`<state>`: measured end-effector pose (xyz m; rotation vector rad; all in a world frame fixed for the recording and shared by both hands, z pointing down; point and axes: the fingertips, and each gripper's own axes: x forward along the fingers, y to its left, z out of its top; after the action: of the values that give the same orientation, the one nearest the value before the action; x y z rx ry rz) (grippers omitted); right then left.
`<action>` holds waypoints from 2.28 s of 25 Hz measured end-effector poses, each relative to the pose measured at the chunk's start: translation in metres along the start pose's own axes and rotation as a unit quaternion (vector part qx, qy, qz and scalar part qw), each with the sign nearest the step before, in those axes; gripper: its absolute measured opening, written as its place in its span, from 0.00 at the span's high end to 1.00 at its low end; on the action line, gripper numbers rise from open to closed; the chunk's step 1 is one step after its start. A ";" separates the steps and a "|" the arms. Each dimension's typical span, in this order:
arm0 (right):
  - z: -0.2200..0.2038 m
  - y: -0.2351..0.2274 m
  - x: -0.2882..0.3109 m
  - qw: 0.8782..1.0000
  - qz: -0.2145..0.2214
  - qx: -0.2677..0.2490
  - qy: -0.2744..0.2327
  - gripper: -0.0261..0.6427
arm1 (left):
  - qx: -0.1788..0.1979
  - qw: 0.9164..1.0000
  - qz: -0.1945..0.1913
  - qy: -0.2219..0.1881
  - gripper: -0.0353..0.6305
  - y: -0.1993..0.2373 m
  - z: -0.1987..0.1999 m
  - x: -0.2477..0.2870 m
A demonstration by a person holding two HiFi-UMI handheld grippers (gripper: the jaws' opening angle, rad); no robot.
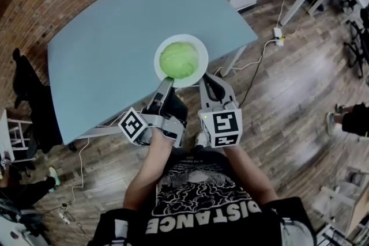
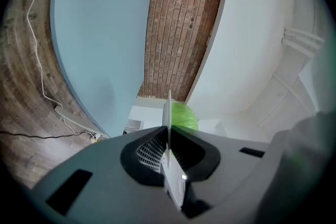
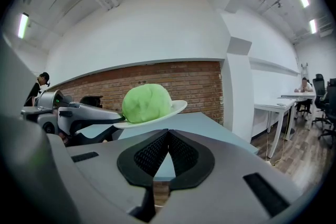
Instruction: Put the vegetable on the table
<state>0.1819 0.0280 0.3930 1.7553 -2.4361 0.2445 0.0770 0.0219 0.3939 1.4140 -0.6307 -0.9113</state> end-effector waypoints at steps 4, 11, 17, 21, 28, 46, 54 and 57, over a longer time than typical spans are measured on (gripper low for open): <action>0.002 0.001 0.005 1.000 0.011 0.000 -0.001 0.95 | 0.000 1.000 0.003 -0.009 0.92 0.002 0.002 0.000; 0.002 0.003 0.016 1.000 0.025 -0.007 -0.001 0.95 | -0.005 1.000 0.001 -0.025 0.92 0.007 0.013 0.005; 0.003 0.006 0.037 0.999 0.033 -0.012 0.005 0.95 | -0.010 1.000 -0.001 -0.029 0.92 0.011 0.028 0.015; 0.003 0.010 0.056 0.999 0.038 -0.019 0.009 0.95 | -0.012 0.999 -0.004 -0.035 0.92 0.015 0.045 0.023; 0.014 0.027 0.108 0.998 0.046 -0.033 0.022 0.95 | -0.004 0.999 -0.012 -0.044 0.92 0.015 0.100 0.039; -0.004 0.071 0.204 0.993 0.088 -0.043 0.062 0.95 | 0.010 0.998 0.006 -0.069 0.92 0.067 0.204 0.041; -0.006 0.095 0.244 0.990 0.105 -0.051 0.075 0.95 | 0.027 0.997 0.038 -0.062 0.91 0.093 0.241 0.038; -0.010 0.103 0.255 0.989 0.110 -0.057 0.078 0.95 | 0.042 0.996 0.055 -0.053 0.91 0.103 0.249 0.037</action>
<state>0.0036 -0.1751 0.4472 1.3685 -2.4733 0.2478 -0.0939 -0.1535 0.5123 1.3986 -0.8271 -0.8852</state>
